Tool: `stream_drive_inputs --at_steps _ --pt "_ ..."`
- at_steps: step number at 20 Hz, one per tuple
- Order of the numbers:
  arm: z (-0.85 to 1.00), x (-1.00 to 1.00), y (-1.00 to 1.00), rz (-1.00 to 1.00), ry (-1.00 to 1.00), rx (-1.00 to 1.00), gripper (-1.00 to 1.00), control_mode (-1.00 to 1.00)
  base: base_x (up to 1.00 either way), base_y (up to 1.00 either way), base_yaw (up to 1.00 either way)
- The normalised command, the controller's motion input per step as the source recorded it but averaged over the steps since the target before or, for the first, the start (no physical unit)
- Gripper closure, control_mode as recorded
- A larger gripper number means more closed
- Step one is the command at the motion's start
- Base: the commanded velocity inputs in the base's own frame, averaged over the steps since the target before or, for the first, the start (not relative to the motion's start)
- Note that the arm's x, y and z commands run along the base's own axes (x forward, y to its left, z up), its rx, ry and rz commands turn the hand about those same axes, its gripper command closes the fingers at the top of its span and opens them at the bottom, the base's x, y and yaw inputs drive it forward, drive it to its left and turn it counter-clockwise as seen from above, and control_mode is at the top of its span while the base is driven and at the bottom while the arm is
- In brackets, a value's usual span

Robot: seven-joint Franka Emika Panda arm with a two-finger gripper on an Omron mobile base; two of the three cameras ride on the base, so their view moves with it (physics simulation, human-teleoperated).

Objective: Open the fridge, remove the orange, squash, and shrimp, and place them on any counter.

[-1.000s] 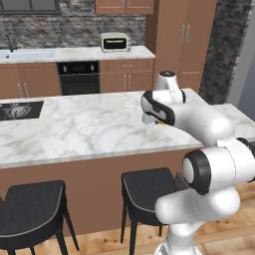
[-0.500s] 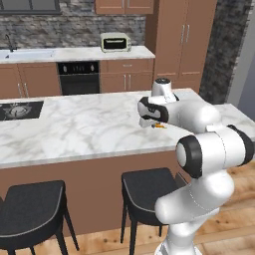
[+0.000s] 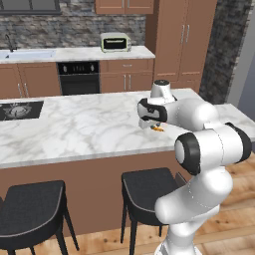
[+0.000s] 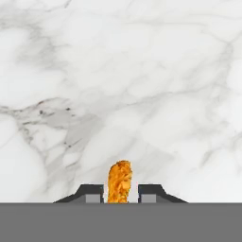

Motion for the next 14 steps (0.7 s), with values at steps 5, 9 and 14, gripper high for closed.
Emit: stream_drive_inputs --at_steps 5,9,14 --pt "0.05 -0.07 -0.02 -0.02 -0.03 0.0 -1.0 -1.0 0.0 0.0 0.0" --pt "0.84 -0.28 -0.1 -0.11 -0.19 0.0 -1.0 -1.0 0.0 0.0 0.0" --pt "1.0 -0.74 -0.12 -0.2 -0.13 0.0 -1.0 -1.0 0.0 0.0 0.0"
